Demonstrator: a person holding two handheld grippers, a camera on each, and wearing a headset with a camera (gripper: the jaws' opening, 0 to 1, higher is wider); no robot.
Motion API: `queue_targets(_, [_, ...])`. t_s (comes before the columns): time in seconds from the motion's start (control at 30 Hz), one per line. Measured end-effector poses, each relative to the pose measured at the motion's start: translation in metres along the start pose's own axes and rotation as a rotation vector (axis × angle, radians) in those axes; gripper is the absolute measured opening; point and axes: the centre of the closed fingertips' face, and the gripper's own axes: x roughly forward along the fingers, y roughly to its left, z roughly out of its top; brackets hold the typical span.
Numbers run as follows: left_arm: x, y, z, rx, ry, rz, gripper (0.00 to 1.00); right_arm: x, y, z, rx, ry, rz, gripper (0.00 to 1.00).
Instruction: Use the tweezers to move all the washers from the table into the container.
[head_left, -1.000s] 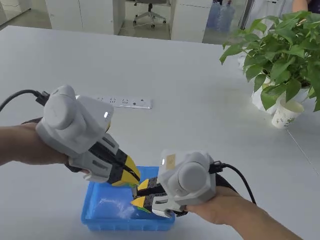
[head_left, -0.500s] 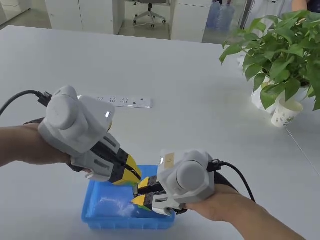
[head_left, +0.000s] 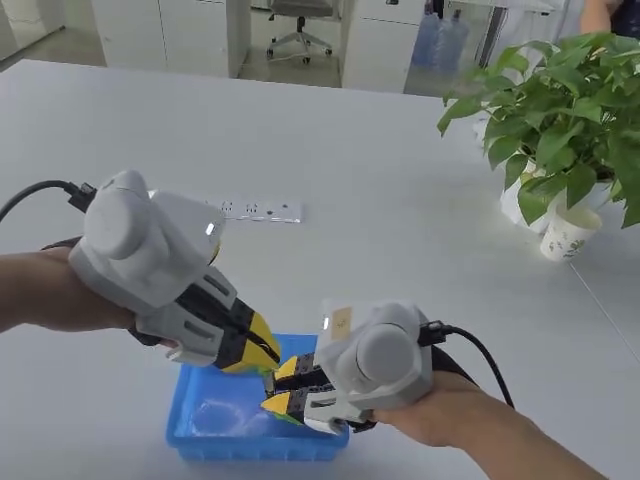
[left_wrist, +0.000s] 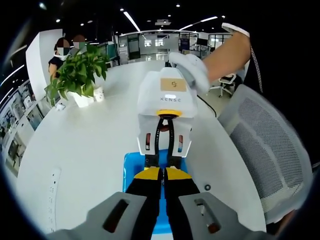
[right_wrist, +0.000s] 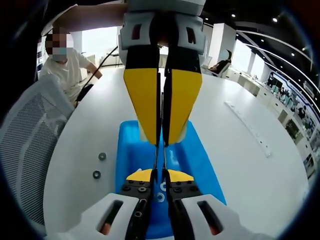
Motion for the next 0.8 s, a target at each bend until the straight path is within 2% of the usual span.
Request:
queue_targets(0.4, [-0.016,-0.010,0.014,0.000,-0.022,0.014,0.04,-0.013,0.008,0.018,-0.006,-0.035,-0.011,0.10])
queue_targets(0.8, [-0.026,-0.024,0.022,-0.009,-0.010,0.020,0.04,-0.024,0.023,0.030,-0.027,-0.044,-0.005,0.11])
